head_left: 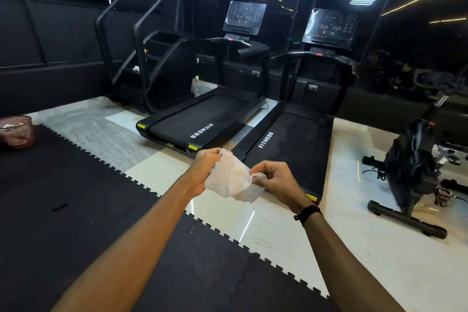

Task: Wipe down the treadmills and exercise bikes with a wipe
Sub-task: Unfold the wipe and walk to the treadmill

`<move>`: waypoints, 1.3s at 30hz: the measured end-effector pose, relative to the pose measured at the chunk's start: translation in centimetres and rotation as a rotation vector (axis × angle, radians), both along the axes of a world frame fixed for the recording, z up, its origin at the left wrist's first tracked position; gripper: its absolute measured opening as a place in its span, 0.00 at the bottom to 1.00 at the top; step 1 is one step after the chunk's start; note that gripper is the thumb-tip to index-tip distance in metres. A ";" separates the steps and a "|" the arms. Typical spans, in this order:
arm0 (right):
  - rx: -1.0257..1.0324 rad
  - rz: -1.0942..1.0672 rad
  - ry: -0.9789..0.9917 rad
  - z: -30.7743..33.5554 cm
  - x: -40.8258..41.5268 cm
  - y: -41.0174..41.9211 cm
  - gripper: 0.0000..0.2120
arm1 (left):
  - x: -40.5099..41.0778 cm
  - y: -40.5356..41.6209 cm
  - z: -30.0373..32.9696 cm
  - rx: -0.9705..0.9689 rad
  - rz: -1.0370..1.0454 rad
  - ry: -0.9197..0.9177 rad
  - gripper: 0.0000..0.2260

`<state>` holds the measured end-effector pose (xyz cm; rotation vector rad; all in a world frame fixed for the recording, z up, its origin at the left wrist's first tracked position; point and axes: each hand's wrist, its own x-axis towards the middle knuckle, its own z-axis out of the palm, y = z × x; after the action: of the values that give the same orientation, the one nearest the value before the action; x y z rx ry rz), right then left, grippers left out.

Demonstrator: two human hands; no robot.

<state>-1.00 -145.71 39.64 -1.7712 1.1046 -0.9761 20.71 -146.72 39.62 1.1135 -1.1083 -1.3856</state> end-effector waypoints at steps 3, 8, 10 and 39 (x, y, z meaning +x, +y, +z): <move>-0.023 -0.068 -0.002 0.0 0.0 -0.2 0.03 | -0.3 -0.1 0.4 -0.004 0.012 -0.027 0.06; -0.008 -0.158 -0.145 -0.2 -0.3 -0.3 0.03 | -0.3 0.3 0.7 -0.044 0.048 -0.072 0.10; -0.014 -0.143 -0.165 -0.4 -0.3 -0.4 0.05 | -0.2 0.6 0.7 -0.082 0.021 -0.122 0.17; -0.128 -0.071 -0.077 0.1 2.9 0.5 0.23 | 3.5 2.8 0.6 0.111 0.119 0.026 0.14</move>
<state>1.90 -145.24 39.70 -1.7904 1.0831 -1.1716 24.21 -143.93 40.18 1.2181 -0.9409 -1.3765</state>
